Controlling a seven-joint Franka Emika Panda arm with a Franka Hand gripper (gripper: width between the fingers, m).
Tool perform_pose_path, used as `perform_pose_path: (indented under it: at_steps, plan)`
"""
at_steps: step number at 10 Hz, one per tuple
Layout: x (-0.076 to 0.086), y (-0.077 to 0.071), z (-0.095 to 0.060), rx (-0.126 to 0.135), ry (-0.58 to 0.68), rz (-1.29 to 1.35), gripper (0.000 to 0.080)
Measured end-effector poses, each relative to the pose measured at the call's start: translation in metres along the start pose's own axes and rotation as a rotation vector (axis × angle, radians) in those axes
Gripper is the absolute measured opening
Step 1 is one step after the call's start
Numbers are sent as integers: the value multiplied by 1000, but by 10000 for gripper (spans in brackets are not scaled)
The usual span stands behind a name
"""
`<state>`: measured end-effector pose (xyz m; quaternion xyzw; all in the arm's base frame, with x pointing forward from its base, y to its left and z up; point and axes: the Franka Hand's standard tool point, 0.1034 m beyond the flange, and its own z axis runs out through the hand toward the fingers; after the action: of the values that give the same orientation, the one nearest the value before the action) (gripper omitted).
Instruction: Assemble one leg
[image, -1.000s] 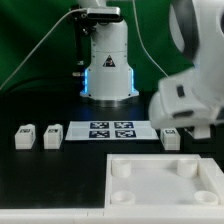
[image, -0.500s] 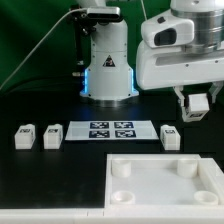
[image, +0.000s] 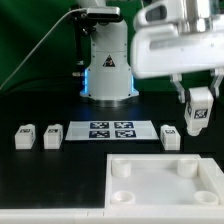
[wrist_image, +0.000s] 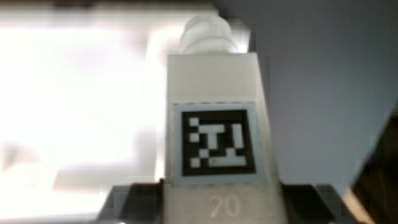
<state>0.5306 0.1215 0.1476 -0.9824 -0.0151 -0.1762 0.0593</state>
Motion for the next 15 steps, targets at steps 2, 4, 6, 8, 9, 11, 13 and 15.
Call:
perform_pose_path:
  at_steps: [2,4,6,8,9,11,13,15]
  plan:
    - [33,-7,-15,22,197,22,296]
    - [23,-16,-10,24,272,-11,296]
    - [24,-15,-10,22,269,-14,296]
    - [15,-8,8,-3,279,-37,296]
    - [21,2,23,-28,235,-88,296]
    - [64,21,28,-47,295,-83,296]
    - [60,18,34,-42,284,-80,296]
    - [60,18,34,-42,283,-80,296]
